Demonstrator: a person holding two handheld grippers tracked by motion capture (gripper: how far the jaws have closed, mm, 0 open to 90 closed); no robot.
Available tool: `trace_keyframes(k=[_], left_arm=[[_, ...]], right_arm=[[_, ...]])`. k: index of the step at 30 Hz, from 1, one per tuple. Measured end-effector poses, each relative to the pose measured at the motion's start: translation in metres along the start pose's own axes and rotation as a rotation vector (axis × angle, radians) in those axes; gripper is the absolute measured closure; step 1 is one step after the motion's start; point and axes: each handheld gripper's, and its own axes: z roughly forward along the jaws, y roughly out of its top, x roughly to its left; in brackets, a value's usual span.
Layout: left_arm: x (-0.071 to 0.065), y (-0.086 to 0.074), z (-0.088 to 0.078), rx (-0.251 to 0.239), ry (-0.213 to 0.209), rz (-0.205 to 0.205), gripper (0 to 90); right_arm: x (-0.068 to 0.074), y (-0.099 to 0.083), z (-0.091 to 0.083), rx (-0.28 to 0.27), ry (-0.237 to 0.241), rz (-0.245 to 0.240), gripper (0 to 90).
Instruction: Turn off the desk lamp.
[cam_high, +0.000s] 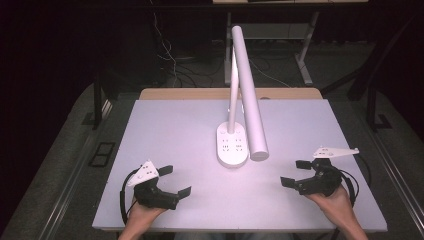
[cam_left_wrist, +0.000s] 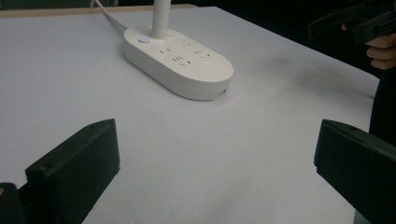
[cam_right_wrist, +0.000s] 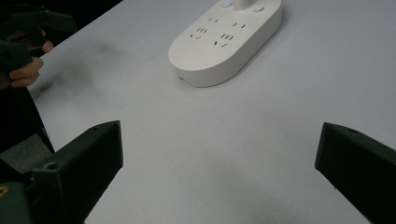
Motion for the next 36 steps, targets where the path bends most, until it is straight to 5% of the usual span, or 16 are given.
trace_keyframes(k=[36], left_arm=[[0.001,0.0,0.0,-0.003,0.0,-0.008,0.0]], right_arm=[[-0.009,0.061,0.023,0.053,-0.016,-0.051,0.9]])
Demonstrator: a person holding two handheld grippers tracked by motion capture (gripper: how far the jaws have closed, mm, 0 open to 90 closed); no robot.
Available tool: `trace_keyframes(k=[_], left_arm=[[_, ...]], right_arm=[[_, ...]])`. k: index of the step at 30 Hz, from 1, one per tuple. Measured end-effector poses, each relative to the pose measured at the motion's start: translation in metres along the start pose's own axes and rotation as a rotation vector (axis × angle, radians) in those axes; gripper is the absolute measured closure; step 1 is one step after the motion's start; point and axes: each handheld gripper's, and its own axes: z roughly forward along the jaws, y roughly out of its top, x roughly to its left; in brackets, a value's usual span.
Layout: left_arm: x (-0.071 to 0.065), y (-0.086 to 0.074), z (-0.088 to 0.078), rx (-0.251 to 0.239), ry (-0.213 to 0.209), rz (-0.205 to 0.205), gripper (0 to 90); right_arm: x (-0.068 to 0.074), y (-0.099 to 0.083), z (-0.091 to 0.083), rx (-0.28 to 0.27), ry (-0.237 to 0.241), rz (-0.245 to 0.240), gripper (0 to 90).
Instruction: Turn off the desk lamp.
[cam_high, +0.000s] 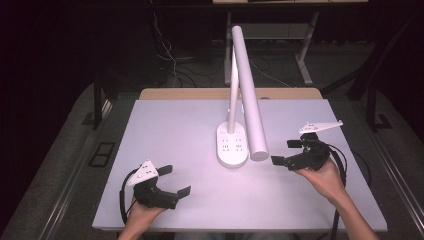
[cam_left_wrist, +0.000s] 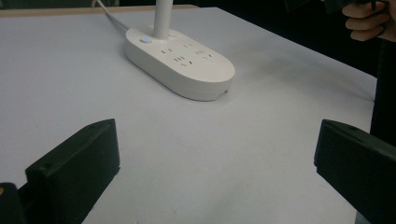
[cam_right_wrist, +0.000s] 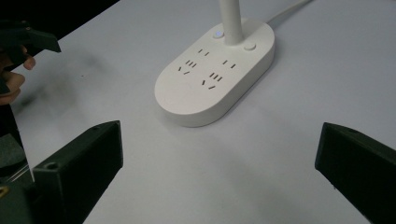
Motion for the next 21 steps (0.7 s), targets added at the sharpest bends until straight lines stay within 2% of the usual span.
trace_keyframes(k=[18,21], left_arm=[[0.001,0.0,0.0,0.002,-0.002,0.002,0.0],[0.001,0.0,0.0,0.0,0.0,-0.003,0.0]], right_arm=[[-0.007,0.033,0.012,0.011,-0.007,-0.017,0.9],[-0.009,0.042,0.016,0.008,0.004,-0.019,0.9]])
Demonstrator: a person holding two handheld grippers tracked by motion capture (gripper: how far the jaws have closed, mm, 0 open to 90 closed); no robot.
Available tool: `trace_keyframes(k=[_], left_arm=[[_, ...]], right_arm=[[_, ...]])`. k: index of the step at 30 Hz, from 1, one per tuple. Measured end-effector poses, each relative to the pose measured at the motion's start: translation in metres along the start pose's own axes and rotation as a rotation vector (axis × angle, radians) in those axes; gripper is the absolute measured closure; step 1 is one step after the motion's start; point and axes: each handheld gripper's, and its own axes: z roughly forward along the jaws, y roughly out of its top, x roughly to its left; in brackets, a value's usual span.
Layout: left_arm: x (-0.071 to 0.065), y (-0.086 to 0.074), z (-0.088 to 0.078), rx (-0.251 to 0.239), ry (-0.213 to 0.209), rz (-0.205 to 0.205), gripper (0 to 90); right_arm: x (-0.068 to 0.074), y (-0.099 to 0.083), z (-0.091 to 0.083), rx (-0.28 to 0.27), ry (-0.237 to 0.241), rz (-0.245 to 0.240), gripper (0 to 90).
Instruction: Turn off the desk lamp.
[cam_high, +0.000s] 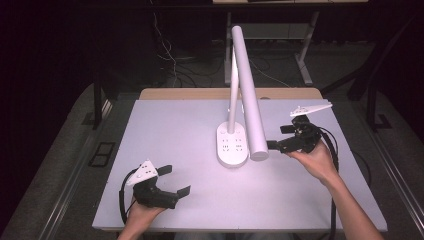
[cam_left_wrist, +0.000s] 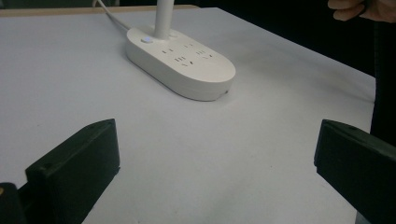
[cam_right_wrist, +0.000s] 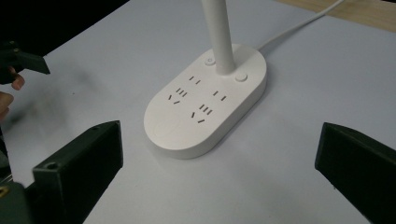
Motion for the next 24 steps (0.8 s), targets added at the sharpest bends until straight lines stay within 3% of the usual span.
trace_keyframes(k=[17,20,21,24], left_arm=[[0.0,0.0,0.0,-0.007,-0.003,-0.005,0.0],[0.0,0.0,0.0,-0.01,-0.004,-0.007,0.0],[0.0,0.0,-0.001,-0.01,-0.003,-0.007,0.0],[0.001,0.0,-0.001,-0.011,-0.003,-0.006,0.0]], right_arm=[[-0.01,0.032,0.031,0.016,0.03,-0.011,1.0],[-0.011,0.034,0.035,0.015,0.037,-0.019,8.2],[-0.012,0.036,0.037,0.008,0.054,-0.016,16.2],[-0.014,0.04,0.04,0.005,0.049,-0.027,25.2]])
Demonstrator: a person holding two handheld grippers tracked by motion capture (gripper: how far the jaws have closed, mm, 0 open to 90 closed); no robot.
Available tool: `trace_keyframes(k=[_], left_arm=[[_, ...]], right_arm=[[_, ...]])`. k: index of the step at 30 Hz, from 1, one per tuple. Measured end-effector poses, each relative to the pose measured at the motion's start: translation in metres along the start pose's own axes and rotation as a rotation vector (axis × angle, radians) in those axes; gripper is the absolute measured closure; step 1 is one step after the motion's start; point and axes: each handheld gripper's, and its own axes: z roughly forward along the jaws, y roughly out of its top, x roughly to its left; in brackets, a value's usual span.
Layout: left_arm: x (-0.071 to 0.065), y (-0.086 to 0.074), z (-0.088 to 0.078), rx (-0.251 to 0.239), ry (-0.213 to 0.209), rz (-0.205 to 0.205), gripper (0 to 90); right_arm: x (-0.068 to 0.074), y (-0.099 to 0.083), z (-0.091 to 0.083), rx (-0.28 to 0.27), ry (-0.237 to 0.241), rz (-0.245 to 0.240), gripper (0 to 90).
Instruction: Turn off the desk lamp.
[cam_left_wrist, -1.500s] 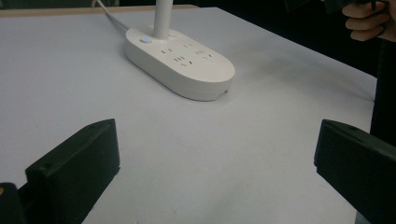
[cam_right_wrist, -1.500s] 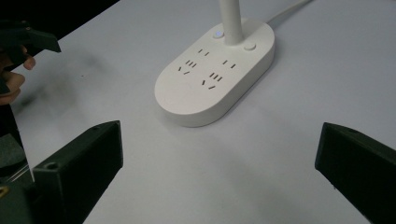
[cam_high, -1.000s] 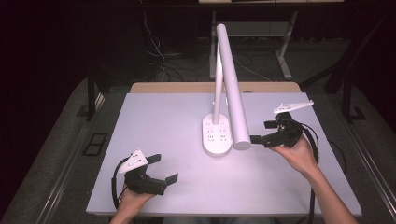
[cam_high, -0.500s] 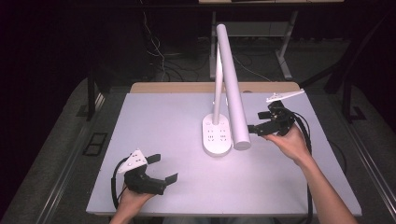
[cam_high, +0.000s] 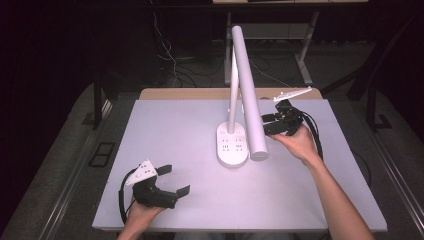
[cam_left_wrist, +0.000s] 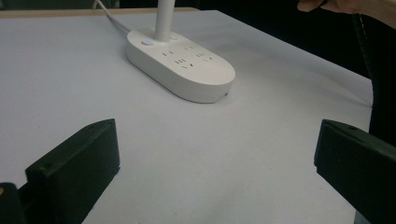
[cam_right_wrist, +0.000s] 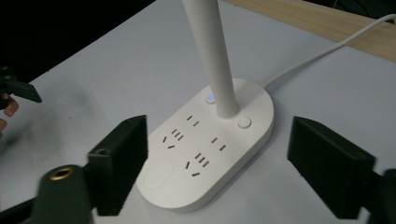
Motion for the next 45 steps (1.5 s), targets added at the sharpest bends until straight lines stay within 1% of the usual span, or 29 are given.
trace_keyframes(k=[4,6,8,9,11,12,14,16,17,18,19,24,25,26,27,32,33,36,37,39,40,45], left_arm=[[0.0,0.0,-0.001,-0.003,0.002,-0.003,0.0],[0.001,0.0,-0.001,-0.004,0.002,-0.004,0.0],[0.001,0.0,-0.001,-0.005,0.002,-0.005,0.0],[0.001,0.0,-0.001,-0.004,0.002,-0.005,0.0],[0.001,0.0,-0.001,-0.003,0.001,-0.006,0.0],[0.001,0.0,-0.001,-0.007,0.001,-0.008,0.0],[0.0,0.001,-0.002,-0.016,-0.001,-0.007,0.0],[0.0,0.001,-0.003,-0.022,-0.004,-0.011,0.0],[0.0,0.001,-0.003,-0.022,-0.004,-0.011,0.0],[0.0,0.001,-0.003,-0.025,-0.002,-0.013,0.0],[0.001,0.001,-0.003,-0.025,-0.002,-0.013,0.0],[0.001,0.001,-0.004,-0.028,-0.001,-0.016,0.0],[0.001,0.001,-0.005,-0.028,0.001,-0.015,0.0],[0.001,0.001,-0.005,-0.03,0.002,-0.014,0.0],[0.001,0.001,-0.005,-0.03,0.003,-0.014,0.0],[0.001,0.001,-0.004,-0.03,-0.002,-0.011,0.0],[0.001,0.001,-0.004,-0.03,-0.001,-0.01,0.0],[0.001,0.001,-0.005,-0.03,-0.001,-0.011,0.0],[0.001,0.001,-0.005,-0.03,0.0,-0.01,0.0],[0.002,0.001,-0.005,-0.031,0.001,-0.009,0.0],[0.002,0.001,-0.005,-0.032,0.002,-0.01,0.0],[0.002,0.001,-0.006,-0.031,0.0,-0.009,0.0]], right_arm=[[-0.004,0.002,0.005,-0.013,0.008,0.0,35.8],[-0.005,0.003,0.006,-0.018,0.008,0.004,37.3],[-0.007,0.003,0.011,-0.023,0.015,0.01,42.1],[-0.007,0.003,0.011,-0.023,0.015,0.01,42.1],[-0.009,0.004,0.016,-0.022,0.019,0.012,45.3],[-0.011,0.005,0.021,-0.012,0.023,0.019,48.3],[-0.014,0.006,0.025,-0.009,0.03,0.024,52.7],[-0.015,0.007,0.029,-0.008,0.04,0.033,59.1],[-0.015,0.008,0.031,-0.011,0.046,0.03,62.1],[-0.015,0.008,0.031,-0.011,0.046,0.03,62.1],[-0.015,0.009,0.035,-0.014,0.049,0.027,67.5],[-0.018,0.012,0.046,0.006,0.059,0.022,81.2],[-0.018,0.012,0.046,0.006,0.059,0.022,81.2],[-0.02,0.012,0.05,0.009,0.057,0.014,86.7],[-0.021,0.012,0.052,0.014,0.056,0.018,90.0],[-0.029,0.009,0.064,-0.004,0.061,0.032,90.0],[-0.029,0.009,0.064,-0.004,0.061,0.032,90.0],[-0.033,0.008,0.071,0.001,0.06,0.04,90.0],[-0.035,0.007,0.075,0.004,0.062,0.051,90.0],[-0.035,0.007,0.077,0.013,0.062,0.053,90.0],[-0.037,0.005,0.081,0.02,0.059,0.05,90.0],[-0.041,0.001,0.09,0.043,0.057,0.065,90.0]])
